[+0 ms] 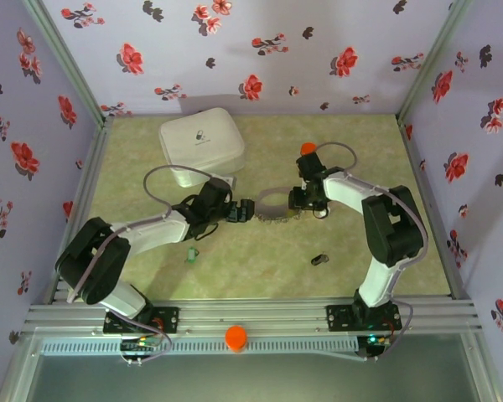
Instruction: Put the keys on the keyring
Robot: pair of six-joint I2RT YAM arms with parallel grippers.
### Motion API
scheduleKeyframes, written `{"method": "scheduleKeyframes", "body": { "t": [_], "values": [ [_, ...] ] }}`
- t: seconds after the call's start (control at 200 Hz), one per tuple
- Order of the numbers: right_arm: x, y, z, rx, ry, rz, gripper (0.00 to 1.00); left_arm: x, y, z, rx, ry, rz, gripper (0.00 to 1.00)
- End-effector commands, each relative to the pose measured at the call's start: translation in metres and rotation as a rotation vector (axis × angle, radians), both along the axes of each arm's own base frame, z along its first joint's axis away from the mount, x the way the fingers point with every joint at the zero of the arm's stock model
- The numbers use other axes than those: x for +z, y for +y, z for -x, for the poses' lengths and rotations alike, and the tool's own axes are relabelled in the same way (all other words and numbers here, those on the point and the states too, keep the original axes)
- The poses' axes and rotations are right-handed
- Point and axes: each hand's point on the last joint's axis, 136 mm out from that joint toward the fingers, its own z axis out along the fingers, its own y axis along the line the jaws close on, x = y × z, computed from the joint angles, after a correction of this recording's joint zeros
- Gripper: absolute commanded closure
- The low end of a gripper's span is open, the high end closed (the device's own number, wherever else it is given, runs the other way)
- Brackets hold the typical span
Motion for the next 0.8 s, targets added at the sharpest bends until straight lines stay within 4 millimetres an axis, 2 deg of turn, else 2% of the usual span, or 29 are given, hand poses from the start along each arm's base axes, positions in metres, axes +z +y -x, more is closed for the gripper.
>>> {"method": "scheduleKeyframes", "body": {
  "t": [0.0, 0.135, 0.36, 0.515, 0.56, 0.63, 0.715, 0.795],
  "values": [
    [0.002, 0.005, -0.003, 0.027, -0.004, 0.016, 0.45, 0.000, -0.004, -0.004, 0.003, 0.019, 0.011, 0.05],
    [0.000, 0.023, 0.006, 0.065, 0.023, -0.036, 0.46, -0.002, -0.005, -0.008, 0.012, 0.024, 0.014, 0.05],
    [0.010, 0.057, 0.025, 0.120, 0.064, -0.174, 0.47, -0.006, 0.005, -0.015, 0.058, 0.044, 0.039, 0.05],
    [0.032, 0.080, 0.036, 0.183, 0.062, -0.327, 0.47, -0.009, 0.011, -0.018, 0.082, 0.059, 0.055, 0.05],
    [0.037, 0.077, 0.032, 0.186, 0.041, -0.321, 0.47, -0.009, 0.011, -0.018, 0.084, 0.060, 0.057, 0.05],
    [0.042, 0.061, 0.022, 0.166, 0.003, -0.246, 0.47, -0.010, 0.012, -0.019, 0.083, 0.062, 0.059, 0.05],
    [0.044, 0.040, 0.007, 0.169, -0.050, -0.100, 0.49, -0.008, 0.011, -0.021, 0.080, 0.061, 0.064, 0.05],
    [0.042, 0.031, -0.002, 0.200, -0.058, -0.011, 0.50, -0.006, 0.010, -0.022, 0.078, 0.058, 0.067, 0.06]
  ]
}}
